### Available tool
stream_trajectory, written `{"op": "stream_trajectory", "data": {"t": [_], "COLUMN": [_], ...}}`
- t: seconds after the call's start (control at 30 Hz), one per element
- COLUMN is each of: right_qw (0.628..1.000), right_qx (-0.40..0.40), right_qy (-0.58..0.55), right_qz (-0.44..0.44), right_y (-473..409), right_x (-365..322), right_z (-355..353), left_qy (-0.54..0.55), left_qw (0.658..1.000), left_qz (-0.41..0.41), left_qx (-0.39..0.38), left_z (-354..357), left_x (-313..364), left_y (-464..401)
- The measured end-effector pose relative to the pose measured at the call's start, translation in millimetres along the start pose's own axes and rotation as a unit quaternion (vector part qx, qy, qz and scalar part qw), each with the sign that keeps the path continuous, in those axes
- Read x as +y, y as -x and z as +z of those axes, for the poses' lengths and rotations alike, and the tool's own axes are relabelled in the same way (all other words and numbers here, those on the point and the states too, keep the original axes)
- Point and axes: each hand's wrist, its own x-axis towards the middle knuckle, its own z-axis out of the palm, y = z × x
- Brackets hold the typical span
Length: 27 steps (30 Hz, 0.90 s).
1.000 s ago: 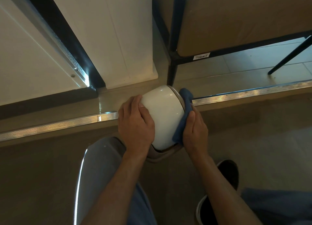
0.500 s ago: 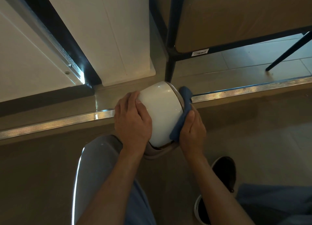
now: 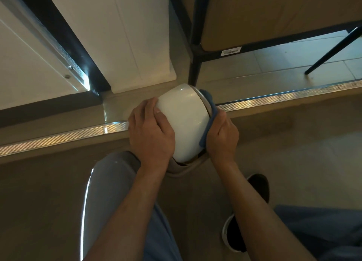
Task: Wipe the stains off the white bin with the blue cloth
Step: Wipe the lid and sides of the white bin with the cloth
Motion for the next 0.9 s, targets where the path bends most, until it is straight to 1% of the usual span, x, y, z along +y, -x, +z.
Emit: {"op": "stream_trajectory", "data": {"t": [0.13, 0.23, 0.4, 0.53, 0.67, 0.77, 0.9], "right_qw": [0.999, 1.000, 0.992, 0.980, 0.953, 0.945, 0.936], "right_qx": [0.020, -0.006, -0.065, -0.059, -0.070, -0.054, -0.047], "right_qy": [-0.016, 0.002, 0.053, 0.126, 0.200, 0.203, 0.174], "right_qz": [0.041, 0.026, -0.090, -0.145, -0.216, -0.251, -0.301], "right_y": [12, 1, -34, -48, -48, -36, 10], "right_x": [8, -1, -47, -74, -85, -83, -61], "right_z": [-1, -3, 3, 17, 31, 32, 23], "left_qy": [0.000, 0.000, 0.000, 0.000, 0.001, 0.008, 0.007], "left_qw": [1.000, 1.000, 1.000, 1.000, 1.000, 1.000, 1.000], "left_qz": [-0.002, 0.001, 0.005, 0.003, -0.002, -0.006, -0.001], "left_qx": [-0.001, -0.002, -0.002, 0.010, 0.015, 0.012, 0.000], "left_z": [-1, -2, -1, 0, 1, 0, -1], "left_x": [-1, 0, -2, -2, -2, -4, -2], "left_y": [-1, -1, -1, -2, -2, -2, -1]}}
